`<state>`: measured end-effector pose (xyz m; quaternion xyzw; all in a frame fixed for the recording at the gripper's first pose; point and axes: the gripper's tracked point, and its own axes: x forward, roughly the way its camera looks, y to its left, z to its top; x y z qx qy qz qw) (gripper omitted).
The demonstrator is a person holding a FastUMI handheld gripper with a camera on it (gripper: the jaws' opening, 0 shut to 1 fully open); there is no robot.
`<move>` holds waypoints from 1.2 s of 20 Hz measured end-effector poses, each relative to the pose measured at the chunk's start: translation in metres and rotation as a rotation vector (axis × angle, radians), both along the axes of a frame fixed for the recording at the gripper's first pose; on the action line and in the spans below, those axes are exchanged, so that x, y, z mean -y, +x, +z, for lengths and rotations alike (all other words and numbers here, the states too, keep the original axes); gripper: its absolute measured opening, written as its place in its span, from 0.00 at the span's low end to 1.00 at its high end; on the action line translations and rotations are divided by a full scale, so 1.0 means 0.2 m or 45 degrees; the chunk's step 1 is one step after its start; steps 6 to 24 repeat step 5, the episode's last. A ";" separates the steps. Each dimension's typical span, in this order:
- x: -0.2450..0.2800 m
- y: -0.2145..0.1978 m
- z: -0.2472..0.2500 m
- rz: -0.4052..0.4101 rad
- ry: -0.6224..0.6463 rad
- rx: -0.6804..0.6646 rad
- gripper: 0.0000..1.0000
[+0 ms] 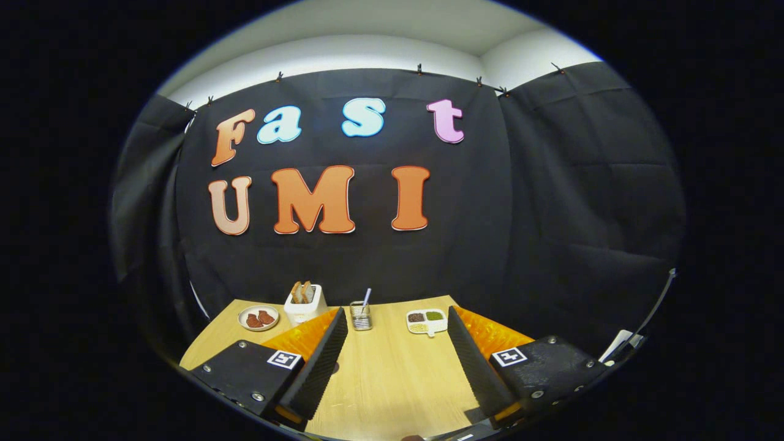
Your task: Take the bottle from table, then pour the juice into the cup, finally place the bottle on the coaster
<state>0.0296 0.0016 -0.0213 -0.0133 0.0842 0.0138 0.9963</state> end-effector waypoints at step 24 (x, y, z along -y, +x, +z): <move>0.07 -0.07 0.05 -0.024 0.024 0.038 0.97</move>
